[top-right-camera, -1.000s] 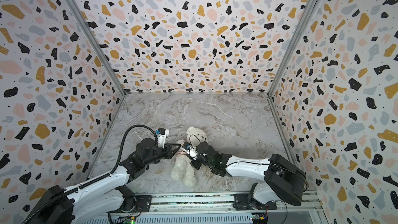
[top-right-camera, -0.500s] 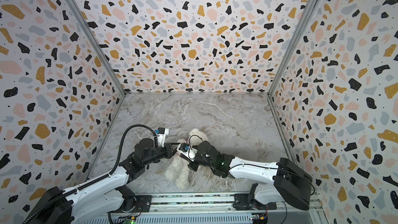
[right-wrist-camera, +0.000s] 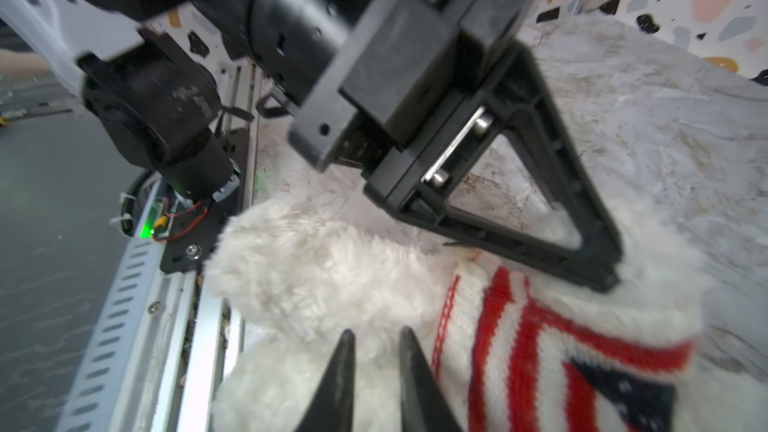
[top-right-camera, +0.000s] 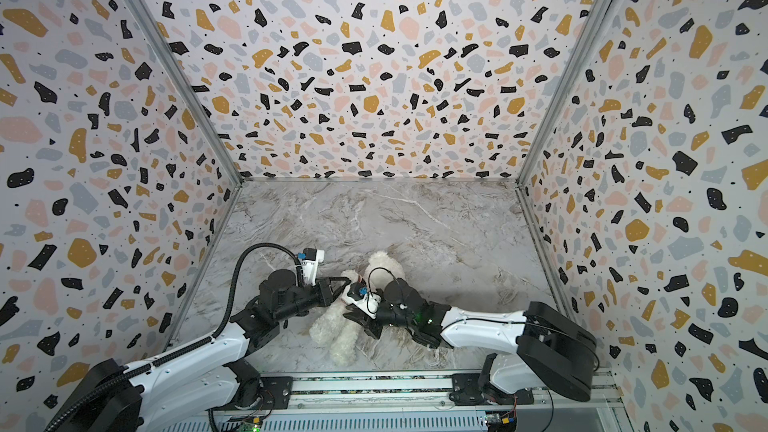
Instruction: Dress the teddy bear
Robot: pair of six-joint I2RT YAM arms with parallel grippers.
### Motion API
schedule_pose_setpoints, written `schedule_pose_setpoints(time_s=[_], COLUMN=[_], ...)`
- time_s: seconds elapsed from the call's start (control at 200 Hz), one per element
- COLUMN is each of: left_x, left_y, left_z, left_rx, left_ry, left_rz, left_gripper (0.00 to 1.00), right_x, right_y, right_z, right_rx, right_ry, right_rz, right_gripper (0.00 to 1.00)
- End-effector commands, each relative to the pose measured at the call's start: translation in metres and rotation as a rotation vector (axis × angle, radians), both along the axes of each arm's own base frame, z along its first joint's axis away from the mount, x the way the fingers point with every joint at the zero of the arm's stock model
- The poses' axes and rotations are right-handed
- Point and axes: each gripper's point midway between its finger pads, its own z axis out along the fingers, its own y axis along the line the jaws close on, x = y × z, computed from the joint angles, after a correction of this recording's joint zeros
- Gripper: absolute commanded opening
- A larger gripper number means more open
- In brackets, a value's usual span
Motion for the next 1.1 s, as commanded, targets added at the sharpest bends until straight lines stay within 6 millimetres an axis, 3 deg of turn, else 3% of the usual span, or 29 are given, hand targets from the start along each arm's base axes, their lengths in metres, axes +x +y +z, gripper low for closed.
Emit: schedule_pose_setpoints(time_s=[0.0, 0.13, 0.325, 0.576, 0.776, 0.936, 1.096], left_x=[0.005, 0.005, 0.006, 0.005, 0.003, 0.004, 0.006], left_y=[0.000, -0.001, -0.002, -0.002, -0.002, -0.003, -0.004], left_z=[0.022, 0.022, 0.026, 0.030, 0.029, 0.032, 0.040], left_rx=[-0.029, -0.029, -0.044, -0.064, -0.087, -0.097, -0.105], left_ry=[-0.085, -0.085, -0.087, -0.079, -0.066, -0.067, -0.075], left_rz=[0.003, 0.000, 0.004, 0.002, 0.002, 0.007, 0.003], left_gripper=[0.00, 0.00, 0.00, 0.00, 0.00, 0.00, 0.00], right_x=[0.000, 0.012, 0.011, 0.016, 0.024, 0.024, 0.024], right_y=[-0.019, -0.049, -0.062, -0.042, -0.026, -0.019, -0.018], right_z=[0.036, 0.012, -0.013, -0.024, -0.019, -0.024, -0.039], right_rx=[0.136, 0.060, 0.002, 0.003, 0.008, -0.007, -0.050], right_ry=[-0.028, 0.021, 0.071, 0.087, 0.061, 0.057, 0.071], right_rz=[-0.066, -0.182, -0.217, -0.187, -0.171, -0.152, -0.149], right_gripper=[0.32, 0.38, 0.41, 0.38, 0.34, 0.25, 0.02])
